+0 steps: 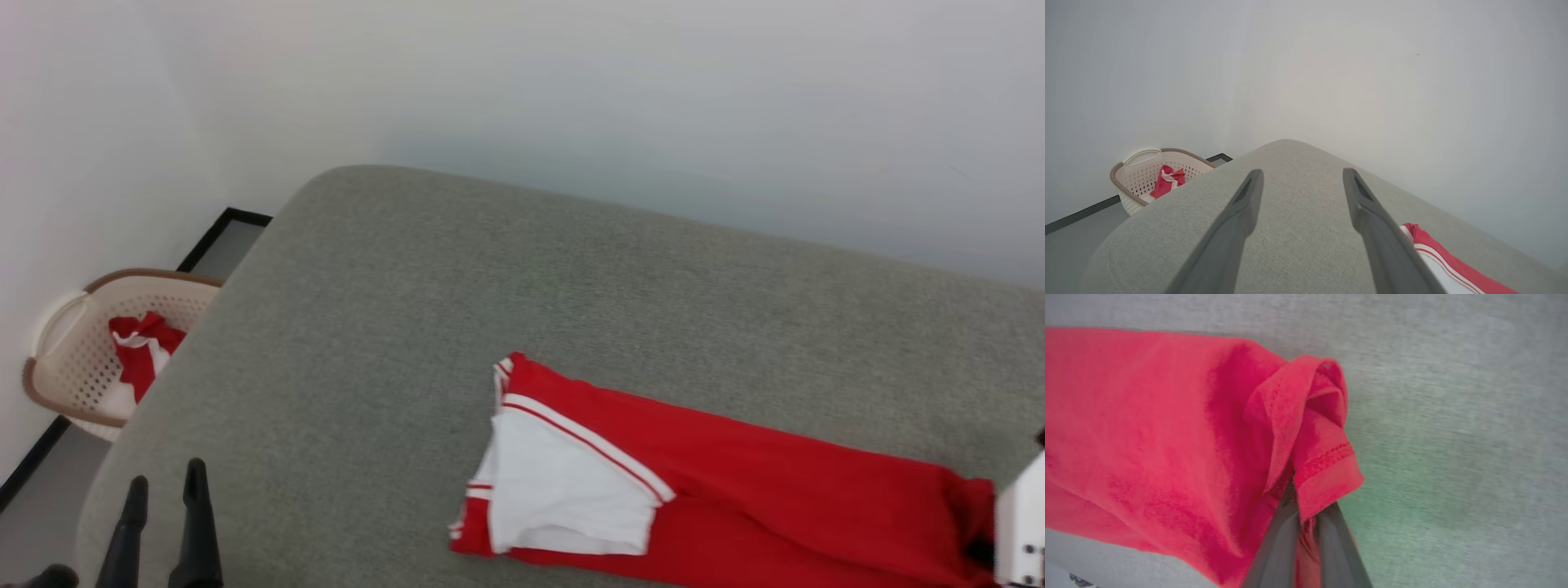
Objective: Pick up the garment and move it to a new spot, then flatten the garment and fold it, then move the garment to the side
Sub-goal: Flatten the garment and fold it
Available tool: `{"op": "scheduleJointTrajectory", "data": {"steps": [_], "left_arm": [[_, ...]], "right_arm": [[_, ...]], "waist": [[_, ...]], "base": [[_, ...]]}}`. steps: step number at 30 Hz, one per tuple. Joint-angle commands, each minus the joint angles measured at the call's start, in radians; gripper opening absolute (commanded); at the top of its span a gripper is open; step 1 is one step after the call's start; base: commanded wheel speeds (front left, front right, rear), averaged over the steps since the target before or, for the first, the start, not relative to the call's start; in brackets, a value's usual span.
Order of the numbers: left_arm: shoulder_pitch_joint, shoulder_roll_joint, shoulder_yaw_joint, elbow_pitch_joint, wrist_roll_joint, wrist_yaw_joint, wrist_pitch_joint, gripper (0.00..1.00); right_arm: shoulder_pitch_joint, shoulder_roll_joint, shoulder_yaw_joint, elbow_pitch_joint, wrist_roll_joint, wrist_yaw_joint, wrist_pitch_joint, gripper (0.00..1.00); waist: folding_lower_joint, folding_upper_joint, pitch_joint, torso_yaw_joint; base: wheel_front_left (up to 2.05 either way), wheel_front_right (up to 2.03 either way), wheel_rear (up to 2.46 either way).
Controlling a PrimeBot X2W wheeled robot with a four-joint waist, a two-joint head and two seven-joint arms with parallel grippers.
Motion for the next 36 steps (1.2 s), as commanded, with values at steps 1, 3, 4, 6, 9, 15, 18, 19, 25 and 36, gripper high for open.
{"op": "scheduleJointTrajectory", "data": {"steps": [1, 3, 4, 6, 9, 15, 18, 19, 25, 36], "left_arm": [[-0.005, -0.007, 0.005, 0.005, 0.009, -0.009, -0.001, 1.0], [-0.006, -0.013, 0.012, 0.01, 0.012, -0.019, -0.001, 1.0], [-0.008, -0.016, 0.015, 0.012, 0.014, -0.022, -0.001, 1.0], [-0.011, -0.023, 0.02, 0.015, 0.015, -0.028, -0.001, 1.0], [-0.01, -0.028, 0.028, 0.023, 0.017, -0.037, -0.001, 1.0], [0.004, -0.037, 0.044, 0.037, 0.008, -0.051, -0.001, 1.0], [0.018, -0.039, 0.052, 0.043, 0.003, -0.054, -0.001, 1.0], [0.022, -0.039, 0.053, 0.045, 0.001, -0.056, -0.001, 1.0], [0.032, -0.037, 0.054, 0.054, 0.0, -0.063, -0.001, 1.0], [-0.028, -0.036, -0.005, 0.086, -0.01, -0.079, 0.005, 1.0]], "right_arm": [[-0.011, -0.024, -0.007, 0.012, 0.007, -0.001, -0.005, 0.0], [-0.018, -0.052, -0.01, 0.023, 0.008, -0.001, -0.012, 0.0], [-0.019, -0.063, -0.012, 0.032, 0.008, -0.001, -0.014, 0.0], [-0.02, -0.087, -0.017, 0.05, 0.004, -0.001, -0.024, 0.0], [-0.026, -0.115, -0.022, 0.077, -0.004, -0.001, -0.038, 0.0], [-0.033, -0.13, 0.022, 0.058, 0.006, -0.001, -0.045, 0.0], [-0.022, -0.107, 0.059, -0.002, 0.064, -0.001, -0.026, 0.0], [-0.013, -0.103, 0.071, -0.032, 0.085, -0.001, -0.016, 0.0], [0.019, -0.041, 0.099, -0.221, 0.212, -0.001, 0.063, 0.0], [-0.021, 0.192, 0.161, -0.305, 0.154, -0.001, 0.063, 0.0]], "waist": [[0.0, 0.0, 0.004, -0.012], [0.0, 0.0, 0.007, -0.022], [0.0, 0.0, 0.009, -0.027], [0.0, 0.0, 0.01, -0.037], [0.0, 0.0, 0.009, -0.053], [0.0, 0.0, -0.006, -0.093], [0.0, 0.0, -0.023, -0.111], [0.0, 0.0, -0.027, -0.115], [0.0, 0.0, -0.049, -0.126], [0.0, 0.0, -0.063, -0.041]], "base": [[0.0, 0.0, 0.0], [0.0, 0.0, 0.0], [0.0, 0.0, 0.0], [0.0, 0.0, 0.0], [0.0, 0.0, 0.0], [0.0, 0.0, 0.0], [0.0, 0.0, 0.0], [0.0, 0.0, 0.0], [0.0, 0.0, 0.0], [0.0, 0.0, 0.0]]}}
